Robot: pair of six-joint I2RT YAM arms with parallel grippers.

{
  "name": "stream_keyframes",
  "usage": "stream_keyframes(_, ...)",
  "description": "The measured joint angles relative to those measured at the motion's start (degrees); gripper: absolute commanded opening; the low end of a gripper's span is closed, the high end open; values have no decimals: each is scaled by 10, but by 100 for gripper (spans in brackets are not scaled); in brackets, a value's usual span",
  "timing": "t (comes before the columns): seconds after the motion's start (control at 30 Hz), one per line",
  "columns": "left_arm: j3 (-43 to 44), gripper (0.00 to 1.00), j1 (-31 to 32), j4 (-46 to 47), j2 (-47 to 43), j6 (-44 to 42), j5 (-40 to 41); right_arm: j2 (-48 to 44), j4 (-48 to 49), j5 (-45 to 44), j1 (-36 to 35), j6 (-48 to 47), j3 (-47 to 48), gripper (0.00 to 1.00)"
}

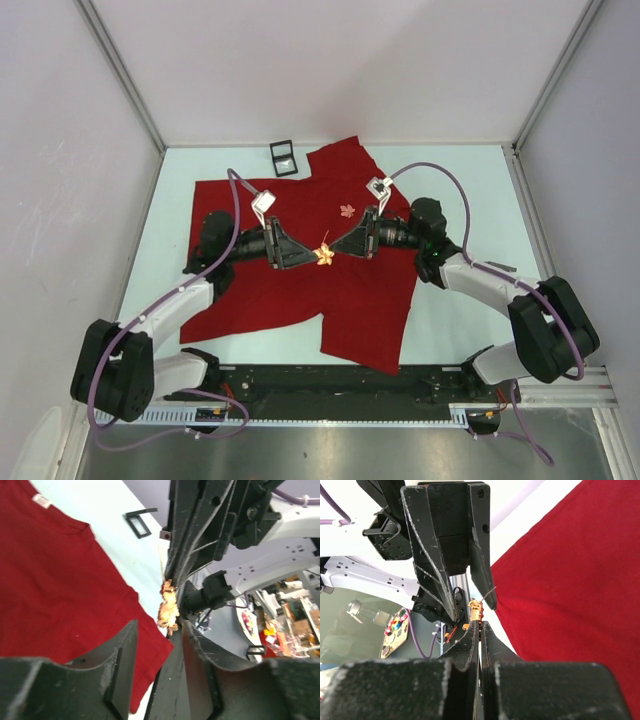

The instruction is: Remove the brooch from the garment

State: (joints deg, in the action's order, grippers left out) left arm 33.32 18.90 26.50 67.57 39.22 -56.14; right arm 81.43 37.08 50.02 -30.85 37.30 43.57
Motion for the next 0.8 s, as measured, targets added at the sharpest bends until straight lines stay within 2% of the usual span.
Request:
stream_keyframes(0.07,0,36,3,15,6,9,-10,0,-2,-1,-3,-4,2,0)
stream_keyframes(0.17,-4,5,9,48,18,32,-25,0,-9,0,-11,-11,5,0)
stream_keyframes(0.2,-7,0,11,57,22,38,-29,0,-10,0,-13,-13,5,0)
stream_keyframes(0.23,-8,0,11,59,23,42,-31,0,-12,0,-14,-14,6,5)
stream_keyframes(0.27,-9,0,11,58,23,43,-30,0,-16,-1,-14,-16,8,18)
stream_keyframes(0.3,-9,1,11,57,23,43,-29,0,-22,-1,-14,-17,10,39)
stream_keyframes(0.4,-9,1,11,41,23,35,-27,0,-37,-9,-11,-19,14,57)
stream_keyframes(0.5,-9,1,11,25,23,28,-28,0,-46,-18,2,-8,15,65)
stream_keyframes(0.8,-3,0,13,1,23,23,-30,24,-41,-33,-3,19,53,66)
